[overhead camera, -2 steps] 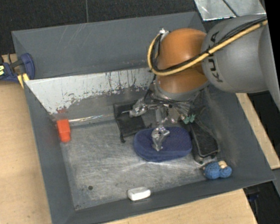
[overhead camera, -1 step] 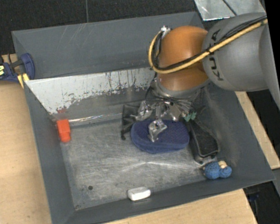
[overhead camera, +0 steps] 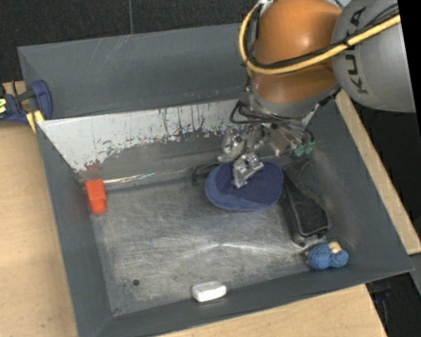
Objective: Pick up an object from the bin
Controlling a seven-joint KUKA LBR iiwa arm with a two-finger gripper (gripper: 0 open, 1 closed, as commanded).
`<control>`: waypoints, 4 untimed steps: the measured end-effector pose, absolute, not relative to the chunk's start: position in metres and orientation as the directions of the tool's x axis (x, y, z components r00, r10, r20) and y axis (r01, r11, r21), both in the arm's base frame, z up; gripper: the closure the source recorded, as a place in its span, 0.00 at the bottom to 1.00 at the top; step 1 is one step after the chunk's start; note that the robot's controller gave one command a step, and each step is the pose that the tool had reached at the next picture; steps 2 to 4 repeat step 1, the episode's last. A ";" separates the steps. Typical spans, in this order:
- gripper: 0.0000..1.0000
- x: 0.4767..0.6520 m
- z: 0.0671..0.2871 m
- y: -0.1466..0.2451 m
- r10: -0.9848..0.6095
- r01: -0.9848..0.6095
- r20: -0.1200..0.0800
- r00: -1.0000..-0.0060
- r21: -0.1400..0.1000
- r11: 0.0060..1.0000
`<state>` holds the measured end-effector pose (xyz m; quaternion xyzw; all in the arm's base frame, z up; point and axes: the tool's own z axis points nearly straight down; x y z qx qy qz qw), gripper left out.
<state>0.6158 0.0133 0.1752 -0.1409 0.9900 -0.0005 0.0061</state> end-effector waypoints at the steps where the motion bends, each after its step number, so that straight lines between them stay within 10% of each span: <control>1: 1.00 0.563 0.266 0.038 -0.349 -0.349 -0.011 -0.937 -0.003 0.937; 4: 1.00 0.563 0.266 0.038 -0.349 -0.349 -0.011 -0.937 -0.003 0.937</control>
Offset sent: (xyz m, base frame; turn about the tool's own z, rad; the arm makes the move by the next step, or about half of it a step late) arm -0.0538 0.0240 0.0855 -0.0752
